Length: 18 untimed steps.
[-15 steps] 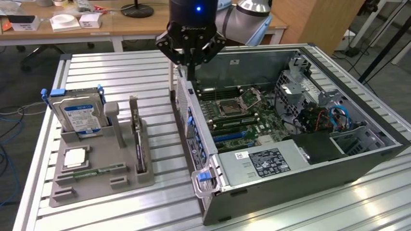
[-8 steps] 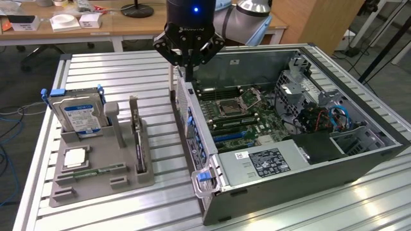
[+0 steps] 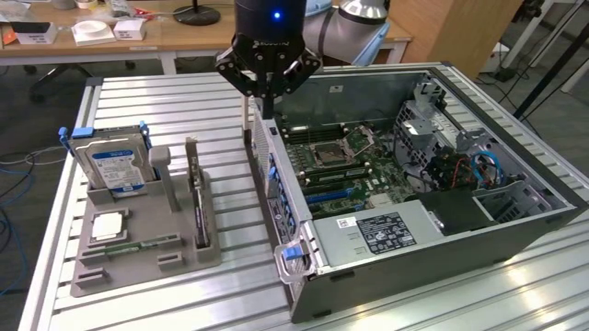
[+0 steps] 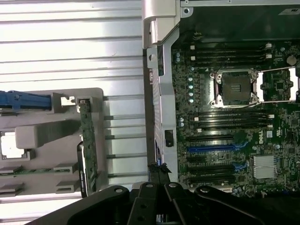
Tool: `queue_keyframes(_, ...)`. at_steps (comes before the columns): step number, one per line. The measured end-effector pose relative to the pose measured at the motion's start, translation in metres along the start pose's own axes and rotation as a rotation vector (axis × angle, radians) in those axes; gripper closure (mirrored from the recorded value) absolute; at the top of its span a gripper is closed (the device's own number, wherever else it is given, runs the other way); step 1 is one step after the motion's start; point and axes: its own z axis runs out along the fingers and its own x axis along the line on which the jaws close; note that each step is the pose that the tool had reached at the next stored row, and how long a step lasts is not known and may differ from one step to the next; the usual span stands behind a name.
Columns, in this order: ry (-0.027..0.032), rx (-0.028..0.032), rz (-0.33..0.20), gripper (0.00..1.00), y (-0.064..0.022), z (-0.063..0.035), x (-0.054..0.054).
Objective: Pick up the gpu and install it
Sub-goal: 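Reach for the gpu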
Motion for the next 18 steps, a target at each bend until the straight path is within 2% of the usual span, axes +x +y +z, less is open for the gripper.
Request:
queue_keyframes(11,0.0000,0.0000,0.000,0.89,-0.0087,-0.0002,0.009)
queue_keyframes(18,0.0000,0.0000,0.000,0.89,-0.0105,-0.0005,0.027)
